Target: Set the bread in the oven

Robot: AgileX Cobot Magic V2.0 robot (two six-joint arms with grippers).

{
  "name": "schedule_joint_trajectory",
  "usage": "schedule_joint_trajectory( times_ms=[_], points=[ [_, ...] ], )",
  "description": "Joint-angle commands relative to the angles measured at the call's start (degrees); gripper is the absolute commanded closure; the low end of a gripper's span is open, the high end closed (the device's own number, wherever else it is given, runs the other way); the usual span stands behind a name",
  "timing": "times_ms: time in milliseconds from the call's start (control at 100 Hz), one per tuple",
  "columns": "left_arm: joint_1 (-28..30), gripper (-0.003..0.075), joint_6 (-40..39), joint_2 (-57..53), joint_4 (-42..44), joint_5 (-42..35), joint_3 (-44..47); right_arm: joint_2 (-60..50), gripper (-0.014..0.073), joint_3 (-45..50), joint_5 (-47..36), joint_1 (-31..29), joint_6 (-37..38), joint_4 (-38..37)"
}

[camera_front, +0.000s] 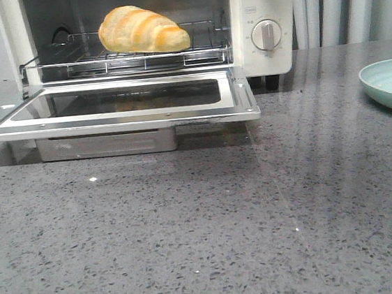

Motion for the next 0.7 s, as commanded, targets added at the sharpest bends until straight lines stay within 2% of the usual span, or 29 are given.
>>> schedule_joint_trajectory(
  times_ms=[0,90,220,370,690],
  points=[
    [0.07,0.0742,0.24,-1.51,0.97,-10.29,2.50,-3.91,0.0608,-1.26,3.49,-0.11,0.41,-1.22],
    [0.07,0.0742,0.31,-1.51,4.11,-11.27,6.15,-4.21,0.0663,-1.22,3.49,-0.11,0.41,-1.22],
    [0.07,0.0742,0.31,-1.51,4.35,-11.27,9.83,-5.36,0.0661,1.34,3.49,-0.11,0.41,-1.22],
    [0.07,0.0742,0.10,-1.51,3.52,-11.27,11.29,-7.82,0.0661,8.80,3.49,-0.11,1.09,-1.47],
    [0.07,0.0742,0.10,-1.51,3.08,-10.83,11.60,-18.18,0.0661,23.75,-0.65,-0.11,7.77,-4.76]
  ],
)
